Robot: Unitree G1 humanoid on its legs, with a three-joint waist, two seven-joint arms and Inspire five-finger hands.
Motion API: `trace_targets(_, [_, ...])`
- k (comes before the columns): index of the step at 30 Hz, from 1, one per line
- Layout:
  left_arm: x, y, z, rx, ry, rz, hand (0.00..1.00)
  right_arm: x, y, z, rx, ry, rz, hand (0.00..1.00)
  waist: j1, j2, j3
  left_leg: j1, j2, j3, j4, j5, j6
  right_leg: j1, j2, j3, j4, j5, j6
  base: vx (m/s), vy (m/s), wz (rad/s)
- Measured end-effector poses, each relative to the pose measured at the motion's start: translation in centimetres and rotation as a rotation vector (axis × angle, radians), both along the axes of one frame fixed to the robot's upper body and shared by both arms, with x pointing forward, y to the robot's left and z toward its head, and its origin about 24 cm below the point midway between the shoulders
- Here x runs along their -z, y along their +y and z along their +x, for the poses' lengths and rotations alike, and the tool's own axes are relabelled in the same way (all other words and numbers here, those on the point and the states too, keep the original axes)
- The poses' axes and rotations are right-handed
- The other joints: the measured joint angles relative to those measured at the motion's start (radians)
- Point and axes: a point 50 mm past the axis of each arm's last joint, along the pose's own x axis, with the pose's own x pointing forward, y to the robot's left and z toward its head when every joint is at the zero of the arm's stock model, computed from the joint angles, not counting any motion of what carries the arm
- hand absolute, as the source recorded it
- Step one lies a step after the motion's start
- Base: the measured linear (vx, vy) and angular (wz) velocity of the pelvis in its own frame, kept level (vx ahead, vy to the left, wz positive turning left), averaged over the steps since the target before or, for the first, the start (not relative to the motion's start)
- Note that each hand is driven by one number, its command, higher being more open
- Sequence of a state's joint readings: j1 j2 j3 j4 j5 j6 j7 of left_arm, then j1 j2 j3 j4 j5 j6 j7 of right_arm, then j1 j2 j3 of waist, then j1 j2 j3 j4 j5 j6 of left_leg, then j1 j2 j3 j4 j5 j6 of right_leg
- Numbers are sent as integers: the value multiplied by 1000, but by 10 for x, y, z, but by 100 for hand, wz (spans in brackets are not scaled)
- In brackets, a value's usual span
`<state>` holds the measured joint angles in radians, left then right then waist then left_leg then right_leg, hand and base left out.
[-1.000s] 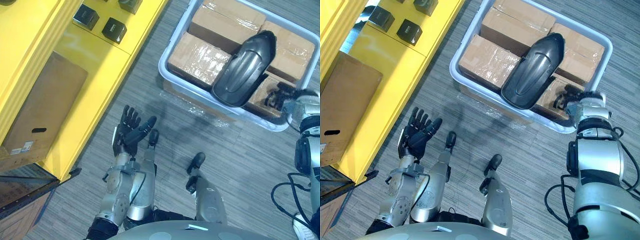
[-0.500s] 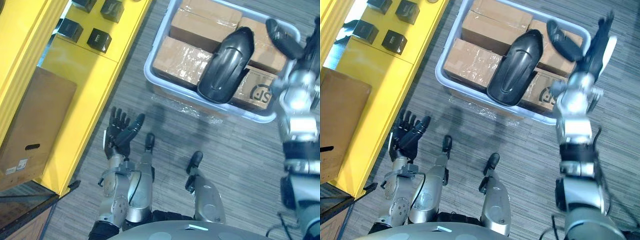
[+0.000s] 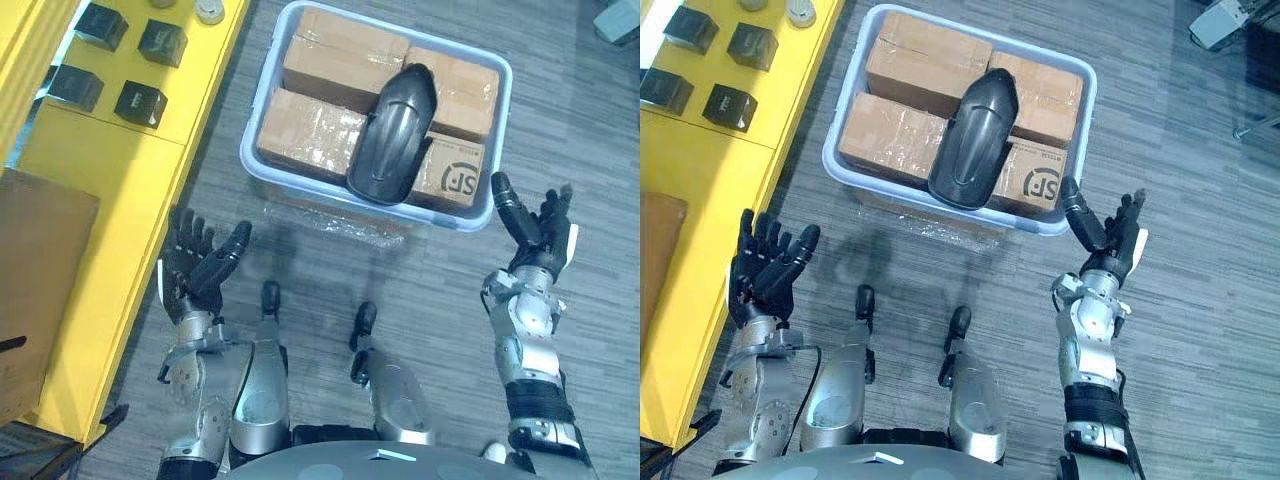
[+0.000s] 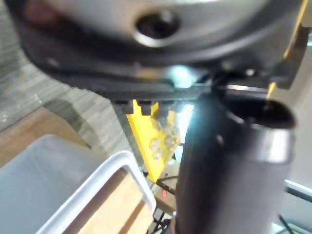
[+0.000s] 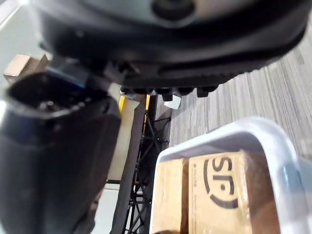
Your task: Walk over and take three plastic housings, then place them on the shelf
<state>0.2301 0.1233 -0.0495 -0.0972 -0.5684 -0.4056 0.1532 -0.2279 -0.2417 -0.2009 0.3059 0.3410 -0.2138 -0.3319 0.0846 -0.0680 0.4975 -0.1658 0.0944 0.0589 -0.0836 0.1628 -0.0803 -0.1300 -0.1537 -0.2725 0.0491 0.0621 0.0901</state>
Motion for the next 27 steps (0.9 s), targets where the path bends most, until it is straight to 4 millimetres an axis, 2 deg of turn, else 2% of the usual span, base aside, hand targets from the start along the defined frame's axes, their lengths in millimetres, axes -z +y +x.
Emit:
trace_targets(4, [-1,-9,1,66,7,37,100,3,14,9,-89,8,3,100,29,4,-28,-3,-2,-21,0,3,4,10,0,-20,0,-2,0,-11,-11,19])
trace_targets(5, [-4,-12,1,86,-6,44,100,-6,19,25,-115,-9,4,100,50,3,-31,-9,-3,-37,-1,6,6,14,0,-33,1,-4,1,-14,-35,35])
trace_targets(6, [-5,-13,1,116,-9,68,100,-26,24,50,-164,-11,-67,100,58,3,-31,-13,2,-45,0,12,6,15,2,-42,0,-3,-1,-33,-56,26])
trace_targets(7, [-5,-17,2,145,-9,74,100,-39,25,57,-189,-22,-126,100,75,3,-31,-13,3,-48,1,23,7,17,4,-46,0,-2,-1,-34,-41,21])
trace_targets(10, [-4,-22,4,178,-3,72,100,-59,38,67,-242,-63,-201,100,99,0,-33,-13,5,-68,1,26,4,30,11,-53,0,-3,-2,1,-40,20])
trace_targets(13, [-3,-23,4,182,2,73,100,-68,48,79,-250,-20,-299,100,104,0,-33,-21,4,-69,1,28,4,24,9,-53,-1,-3,-2,0,0,0])
trace_targets(15, [-1,-23,6,184,7,74,100,-65,50,85,-235,55,-344,100,107,0,-33,-24,4,-71,1,28,3,22,9,-55,-1,-3,-2,-10,-12,3])
trace_targets(20, [5,-29,10,210,32,68,100,-57,36,95,-167,245,-407,100,108,0,-33,-57,5,-86,1,43,7,-2,9,-67,-1,-2,-2,-16,-37,7])
trace_targets(22, [10,-32,10,222,51,66,100,-61,29,99,-108,287,-442,100,108,0,-33,-64,6,-88,1,45,6,-9,8,-69,-1,-1,-2,3,-43,4])
trace_targets(26, [19,-39,9,248,92,59,100,-88,12,101,50,242,-476,100,107,1,-33,-80,6,-89,1,47,6,-24,8,-70,-1,1,-2,16,-29,0])
trace_targets(27, [21,-42,8,258,99,56,100,-101,5,101,102,213,-488,100,107,3,-33,-80,6,-89,2,47,6,-25,8,-70,-1,1,-3,24,-35,0])
